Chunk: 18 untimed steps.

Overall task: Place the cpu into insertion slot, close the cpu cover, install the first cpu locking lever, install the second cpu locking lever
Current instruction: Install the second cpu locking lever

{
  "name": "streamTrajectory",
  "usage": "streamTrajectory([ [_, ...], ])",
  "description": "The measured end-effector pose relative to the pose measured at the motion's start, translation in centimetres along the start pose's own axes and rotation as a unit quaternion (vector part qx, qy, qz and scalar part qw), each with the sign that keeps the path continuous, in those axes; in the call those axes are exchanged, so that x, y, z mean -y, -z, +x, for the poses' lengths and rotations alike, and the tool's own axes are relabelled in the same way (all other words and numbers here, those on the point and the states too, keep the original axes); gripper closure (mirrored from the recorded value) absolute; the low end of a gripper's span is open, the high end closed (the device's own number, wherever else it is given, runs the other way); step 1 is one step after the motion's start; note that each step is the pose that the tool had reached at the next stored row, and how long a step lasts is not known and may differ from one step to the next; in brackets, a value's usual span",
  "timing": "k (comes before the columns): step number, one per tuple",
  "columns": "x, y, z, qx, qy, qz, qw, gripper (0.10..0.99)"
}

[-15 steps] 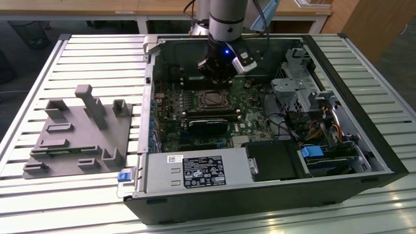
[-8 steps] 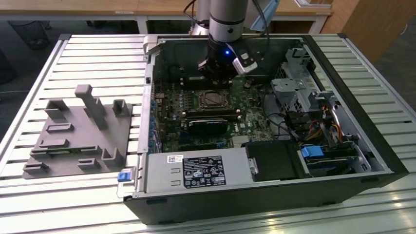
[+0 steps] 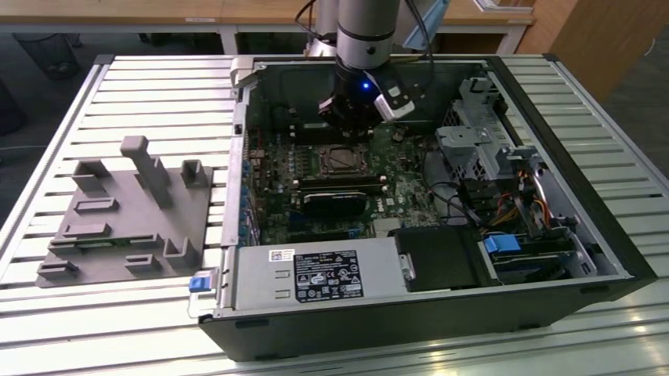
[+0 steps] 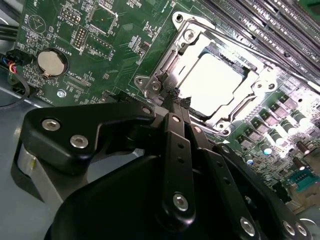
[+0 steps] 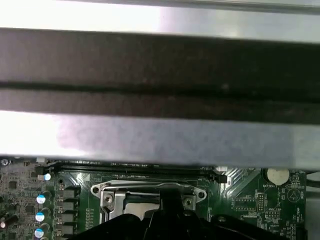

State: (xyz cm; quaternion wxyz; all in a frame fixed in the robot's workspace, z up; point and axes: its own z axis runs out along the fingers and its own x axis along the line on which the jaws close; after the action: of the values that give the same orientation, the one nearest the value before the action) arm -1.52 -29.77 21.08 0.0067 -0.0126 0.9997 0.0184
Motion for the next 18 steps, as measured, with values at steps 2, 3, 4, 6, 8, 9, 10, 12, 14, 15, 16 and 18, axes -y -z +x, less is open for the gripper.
streamTrajectory([
  [2,-0.01,0.26,-0.01,0.0,0.0,-0.0001,1.0,0.98],
  [3,-0.02,0.59,-0.01,0.0001,0.0,-0.0002,1.0,0.98],
  [4,-0.03,0.99,-0.02,0.0001,0.0,-0.0002,1.0,0.98],
  [6,-0.07,1.9,-0.03,0.0,0.0,-0.0003,1.0,0.98],
  [8,-0.08,2.71,-0.04,0.0,0.0,-0.0002,1.0,0.98],
  [9,-0.06,2.97,-0.05,-0.0001,0.0,-0.0002,1.0,0.98],
  [10,-0.02,3.06,-0.05,0.0,0.0,-0.0002,1.0,0.98],
  [12,0.15,3.08,-0.04,0.0,0.0,-0.0002,1.0,0.98],
  [14,0.46,3.1,-0.03,-0.0001,0.0,-0.0002,1.0,0.98],
  [15,0.66,3.11,-0.02,-0.0001,0.0,-0.0001,1.0,0.98],
  [16,0.92,3.11,-0.01,0.0,0.0,-0.0002,1.0,0.98],
  [18,1.4,3.13,0.01,-0.0001,0.0,-0.0002,1.0,0.98],
])
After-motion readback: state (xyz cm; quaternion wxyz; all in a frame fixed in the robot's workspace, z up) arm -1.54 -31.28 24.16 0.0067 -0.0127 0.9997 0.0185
